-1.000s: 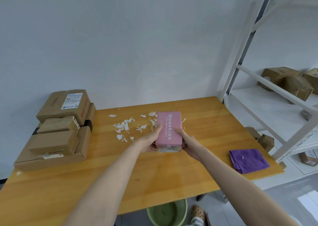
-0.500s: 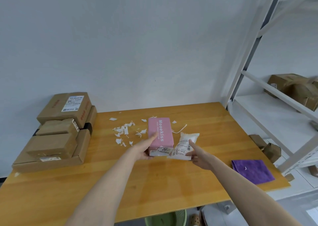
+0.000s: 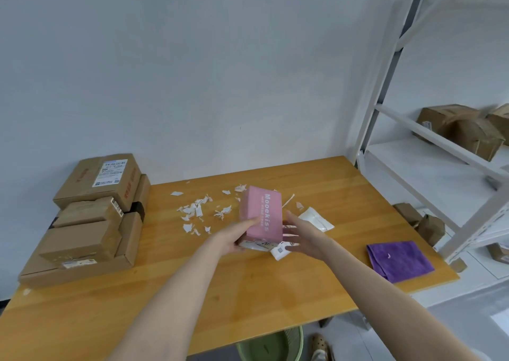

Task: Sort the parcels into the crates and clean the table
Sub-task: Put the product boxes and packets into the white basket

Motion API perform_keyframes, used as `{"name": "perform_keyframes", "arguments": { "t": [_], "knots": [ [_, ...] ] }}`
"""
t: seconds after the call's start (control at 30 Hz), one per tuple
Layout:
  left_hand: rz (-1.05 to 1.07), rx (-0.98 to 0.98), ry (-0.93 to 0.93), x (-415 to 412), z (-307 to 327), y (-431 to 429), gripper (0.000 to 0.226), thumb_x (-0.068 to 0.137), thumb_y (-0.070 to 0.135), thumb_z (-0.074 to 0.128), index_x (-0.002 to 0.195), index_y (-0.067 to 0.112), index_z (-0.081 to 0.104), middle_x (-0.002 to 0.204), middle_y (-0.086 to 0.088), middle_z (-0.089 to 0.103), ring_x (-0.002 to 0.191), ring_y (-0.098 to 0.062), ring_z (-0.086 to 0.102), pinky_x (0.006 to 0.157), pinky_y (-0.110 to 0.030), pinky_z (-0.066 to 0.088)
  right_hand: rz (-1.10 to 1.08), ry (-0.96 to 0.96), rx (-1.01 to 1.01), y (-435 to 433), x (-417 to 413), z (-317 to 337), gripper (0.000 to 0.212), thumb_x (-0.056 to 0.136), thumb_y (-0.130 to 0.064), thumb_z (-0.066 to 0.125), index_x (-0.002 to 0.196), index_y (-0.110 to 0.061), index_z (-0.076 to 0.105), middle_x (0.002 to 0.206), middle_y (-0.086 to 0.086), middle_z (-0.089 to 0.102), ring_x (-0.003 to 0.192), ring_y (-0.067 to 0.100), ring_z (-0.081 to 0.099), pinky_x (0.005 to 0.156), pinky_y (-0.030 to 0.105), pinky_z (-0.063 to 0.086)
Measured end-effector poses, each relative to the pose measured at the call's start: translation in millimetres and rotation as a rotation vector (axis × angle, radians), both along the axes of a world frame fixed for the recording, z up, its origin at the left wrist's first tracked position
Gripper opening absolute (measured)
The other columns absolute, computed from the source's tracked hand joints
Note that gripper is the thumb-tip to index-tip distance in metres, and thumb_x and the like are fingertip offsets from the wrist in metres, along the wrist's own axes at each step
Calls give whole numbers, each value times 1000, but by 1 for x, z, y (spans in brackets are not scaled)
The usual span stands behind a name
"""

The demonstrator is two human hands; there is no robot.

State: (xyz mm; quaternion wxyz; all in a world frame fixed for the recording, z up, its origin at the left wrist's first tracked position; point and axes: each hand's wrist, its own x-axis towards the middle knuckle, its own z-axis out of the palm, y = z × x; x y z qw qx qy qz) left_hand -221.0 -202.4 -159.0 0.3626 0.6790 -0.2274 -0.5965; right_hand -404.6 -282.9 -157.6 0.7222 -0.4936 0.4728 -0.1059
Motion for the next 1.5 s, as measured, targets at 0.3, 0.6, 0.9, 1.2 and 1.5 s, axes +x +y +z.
{"name": "perform_keyframes", "arguments": {
  "t": [0.3, 0.6, 0.9, 1.2, 1.5],
  "knots": [
    [47, -169, 36, -69, -2, 1, 54, 84, 47, 64, 120, 12, 45, 107, -8, 65, 94, -23, 64, 78, -38, 54, -108, 100, -75, 47, -43, 0, 81, 75, -60, 68, 135, -19, 32, 126, -2, 52, 114, 20, 52, 92, 52, 49],
    [-67, -175, 37, -131, -1, 2, 42, 90, 29, 62, 123, 17, 38, 116, -7, 60, 100, -22, 60, 80, -36, 48, -283, 129, -179, 63, -106, 5, 66, 79, -43, 70, 128, -18, 34, 116, -2, 54, 104, 18, 56, 91, 45, 50],
    [-331, -181, 9, -329, -2, 17, 43, 91, 18, 62, 127, 20, 39, 117, -3, 57, 100, -22, 57, 66, -29, 50, -504, 163, -237, 113, -301, -1, 71, 67, -38, 72, 126, -17, 38, 113, 3, 57, 96, 16, 61, 72, 30, 56],
    [-572, -221, -170, -497, -39, 53, 52, 91, 28, 60, 133, 10, 35, 128, -3, 52, 109, -20, 54, 75, -27, 50, -665, 241, -209, 178, -460, -26, 70, 58, -39, 66, 119, -15, 43, 96, -1, 60, 75, 9, 60, 53, 17, 46],
    [-847, -218, -266, -596, -53, 64, 65, 94, 30, 56, 147, 20, 20, 147, -3, 36, 131, -23, 40, 105, -43, 40, -866, 288, -197, 205, -558, -65, 88, 50, -37, 84, 123, -16, 39, 113, 3, 56, 102, 16, 58, 89, 37, 54]
  ]
}}
